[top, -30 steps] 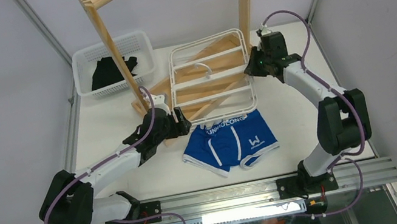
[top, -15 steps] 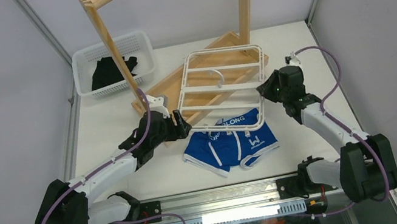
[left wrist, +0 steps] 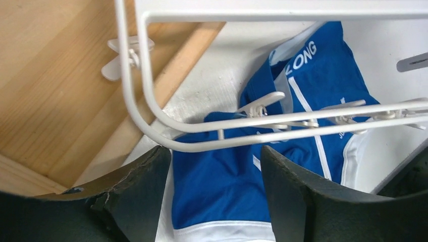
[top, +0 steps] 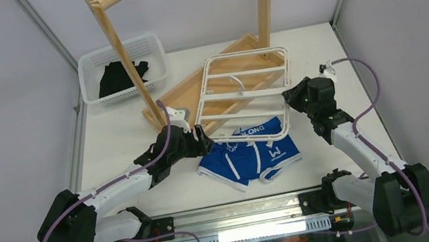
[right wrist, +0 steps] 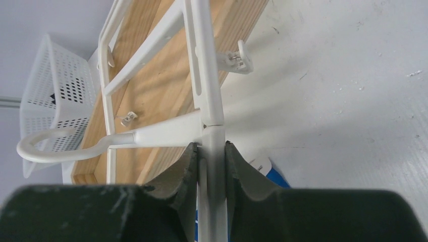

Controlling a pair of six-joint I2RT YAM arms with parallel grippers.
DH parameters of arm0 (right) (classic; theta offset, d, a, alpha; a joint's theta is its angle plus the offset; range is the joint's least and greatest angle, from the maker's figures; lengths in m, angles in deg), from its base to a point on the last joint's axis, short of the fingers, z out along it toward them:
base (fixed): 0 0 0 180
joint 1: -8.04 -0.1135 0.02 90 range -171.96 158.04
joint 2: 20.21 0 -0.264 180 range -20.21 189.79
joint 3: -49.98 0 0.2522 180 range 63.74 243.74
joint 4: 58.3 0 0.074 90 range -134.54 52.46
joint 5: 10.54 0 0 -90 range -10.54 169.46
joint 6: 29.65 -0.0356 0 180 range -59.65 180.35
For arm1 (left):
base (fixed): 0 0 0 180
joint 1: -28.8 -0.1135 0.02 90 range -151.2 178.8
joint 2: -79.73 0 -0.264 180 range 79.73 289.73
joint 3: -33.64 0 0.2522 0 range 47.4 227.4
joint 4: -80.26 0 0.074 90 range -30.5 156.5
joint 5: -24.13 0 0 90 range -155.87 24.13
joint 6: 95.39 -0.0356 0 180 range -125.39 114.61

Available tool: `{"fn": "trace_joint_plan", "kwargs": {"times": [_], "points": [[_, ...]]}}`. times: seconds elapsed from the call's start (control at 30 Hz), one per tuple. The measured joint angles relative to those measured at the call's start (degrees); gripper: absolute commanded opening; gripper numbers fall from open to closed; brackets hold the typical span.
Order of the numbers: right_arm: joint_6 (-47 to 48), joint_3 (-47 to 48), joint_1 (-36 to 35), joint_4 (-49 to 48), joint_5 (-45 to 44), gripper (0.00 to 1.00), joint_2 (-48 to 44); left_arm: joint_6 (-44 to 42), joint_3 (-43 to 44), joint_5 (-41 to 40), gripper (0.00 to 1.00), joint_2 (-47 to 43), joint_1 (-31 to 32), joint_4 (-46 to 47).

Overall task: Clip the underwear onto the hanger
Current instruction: Open the clamp at the hanger.

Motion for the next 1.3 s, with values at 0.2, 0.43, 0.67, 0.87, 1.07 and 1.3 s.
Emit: {"fn": "trace_joint_plan", "kwargs": {"times": [0.2, 0.43, 0.67, 0.87, 1.07, 1.3], "points": [[-3.0, -1.8, -0.8, -0.7, 1.4, 0.00, -1.9, 1.2, -0.1, 0.6, 0.76, -3.6, 1.9, 0.1], [-5.2, -3.2, -1.0, -0.7, 2.7, 0.00, -2.5, 3.8, -0.2, 1.2, 0.73, -7.8, 2.7, 1.2], [-5.8, -3.7, -1.0, -0.7, 3.2, 0.00, -3.8, 7.5, -3.7, 1.1, 0.75, -7.8, 6.9, 1.8], [-6.2, -3.8, -1.0, -0.3, 3.7, 0.00, -5.1, 8.1, -4.2, -0.8, 0.83, -4.0, 7.1, 4.0], [-6.3, -5.3, -1.0, 0.3, 4.0, 0.00, -8.3, 7.7, -0.9, -3.9, 0.85, 1.4, 7.0, 5.0], [-6.8, -8.5, -0.9, 2.8, 4.2, 0.00, -12.0, 7.1, 2.2, -4.0, 0.84, 6.3, 4.0, 6.9]]}}
